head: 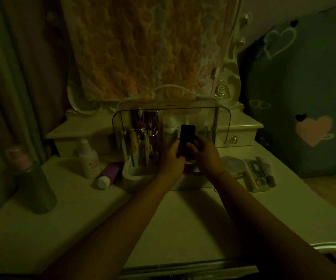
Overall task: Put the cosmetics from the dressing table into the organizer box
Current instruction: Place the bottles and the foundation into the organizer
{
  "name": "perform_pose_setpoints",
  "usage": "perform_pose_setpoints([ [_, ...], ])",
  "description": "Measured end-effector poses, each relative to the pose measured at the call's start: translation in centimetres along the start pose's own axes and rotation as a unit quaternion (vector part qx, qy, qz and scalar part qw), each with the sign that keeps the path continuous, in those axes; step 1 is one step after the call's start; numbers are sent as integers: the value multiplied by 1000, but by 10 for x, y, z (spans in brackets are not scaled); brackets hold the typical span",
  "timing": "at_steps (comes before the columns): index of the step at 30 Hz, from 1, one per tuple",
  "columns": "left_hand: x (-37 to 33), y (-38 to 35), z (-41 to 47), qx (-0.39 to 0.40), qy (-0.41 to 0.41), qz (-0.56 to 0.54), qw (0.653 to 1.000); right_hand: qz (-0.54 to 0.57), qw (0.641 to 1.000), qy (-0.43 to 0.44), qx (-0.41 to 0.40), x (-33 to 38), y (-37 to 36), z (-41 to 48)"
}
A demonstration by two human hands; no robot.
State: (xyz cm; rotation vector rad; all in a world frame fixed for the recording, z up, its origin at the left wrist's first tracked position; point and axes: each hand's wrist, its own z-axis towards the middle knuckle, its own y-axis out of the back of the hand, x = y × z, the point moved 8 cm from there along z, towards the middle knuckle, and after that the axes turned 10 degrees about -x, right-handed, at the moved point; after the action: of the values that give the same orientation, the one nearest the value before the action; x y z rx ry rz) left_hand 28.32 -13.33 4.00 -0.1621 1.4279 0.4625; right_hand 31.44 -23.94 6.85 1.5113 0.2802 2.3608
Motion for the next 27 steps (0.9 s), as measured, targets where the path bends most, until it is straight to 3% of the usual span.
perform_pose_setpoints([
  [17,2,1,-2,6,5,17,1000,-57,997,-1,-56,-1,6,-6],
  [27,6,-12,2,52,22,54,997,-90,989,-3,-115,-11,18,-11],
])
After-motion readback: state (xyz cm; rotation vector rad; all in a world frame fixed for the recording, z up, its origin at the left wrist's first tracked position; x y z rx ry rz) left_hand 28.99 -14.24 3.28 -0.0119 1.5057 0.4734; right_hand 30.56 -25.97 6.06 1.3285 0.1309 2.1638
